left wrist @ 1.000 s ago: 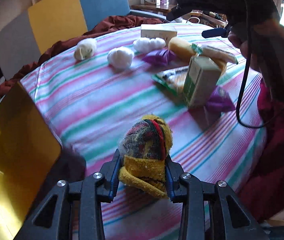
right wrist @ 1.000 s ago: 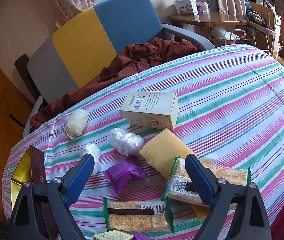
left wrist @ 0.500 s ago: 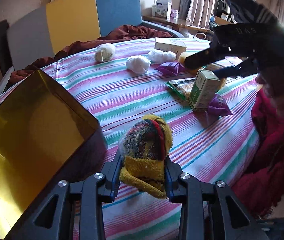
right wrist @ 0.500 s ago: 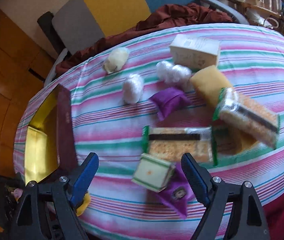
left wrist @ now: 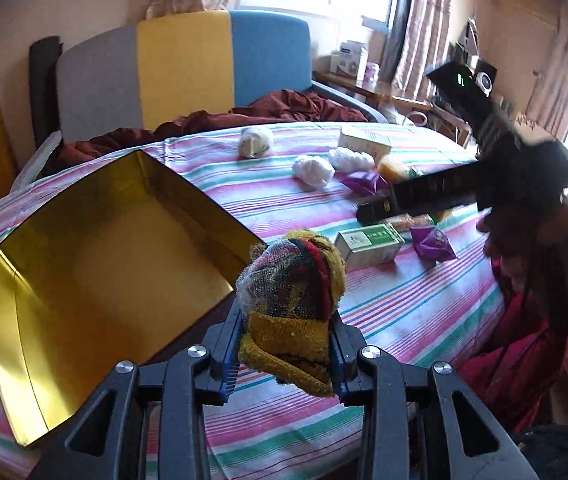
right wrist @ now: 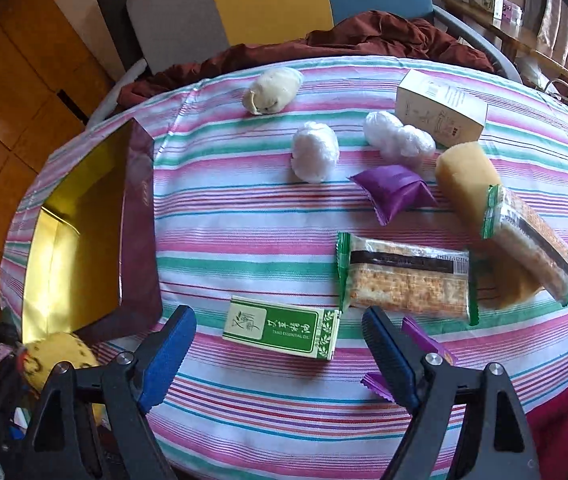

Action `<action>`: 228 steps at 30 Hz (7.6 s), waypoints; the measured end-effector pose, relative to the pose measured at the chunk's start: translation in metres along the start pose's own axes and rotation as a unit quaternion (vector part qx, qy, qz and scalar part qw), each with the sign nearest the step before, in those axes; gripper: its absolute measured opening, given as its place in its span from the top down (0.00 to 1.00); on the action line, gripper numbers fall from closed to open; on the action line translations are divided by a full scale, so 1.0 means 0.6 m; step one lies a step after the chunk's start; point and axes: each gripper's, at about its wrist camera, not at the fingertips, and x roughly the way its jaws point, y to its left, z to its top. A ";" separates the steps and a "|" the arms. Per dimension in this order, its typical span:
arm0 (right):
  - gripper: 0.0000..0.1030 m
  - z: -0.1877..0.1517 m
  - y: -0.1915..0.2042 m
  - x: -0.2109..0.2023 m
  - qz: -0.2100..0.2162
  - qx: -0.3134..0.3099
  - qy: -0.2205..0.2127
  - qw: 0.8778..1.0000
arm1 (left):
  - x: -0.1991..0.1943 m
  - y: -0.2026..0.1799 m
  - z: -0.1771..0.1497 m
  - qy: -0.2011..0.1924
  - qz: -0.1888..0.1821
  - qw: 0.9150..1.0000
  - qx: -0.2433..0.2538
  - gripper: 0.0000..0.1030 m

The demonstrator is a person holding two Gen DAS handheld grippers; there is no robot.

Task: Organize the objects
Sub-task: 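Carry the sock bundle into the gold tray and open the left gripper, then grasp the green TSAO essential oil box with the right gripper, then lower the green box into the gold tray and open the right gripper, then grasp the purple snack packet with the left gripper, then grasp the cracker pack with the right gripper while the left gripper holds the purple packet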

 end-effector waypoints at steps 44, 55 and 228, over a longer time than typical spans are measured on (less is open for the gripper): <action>0.27 -0.028 0.021 0.085 -0.075 -0.048 -0.008 0.996 | -0.038 0.284 -0.087 0.034 0.216 0.948 -0.231 0.45; 0.27 -0.030 0.030 0.089 -0.078 -0.052 -0.012 0.996 | -0.088 0.255 -0.073 -0.013 0.250 0.943 -0.221 0.29; 0.13 0.047 -0.013 0.074 -0.110 -0.260 0.118 0.952 | 0.171 -0.095 0.021 0.080 -0.129 0.988 0.026 0.70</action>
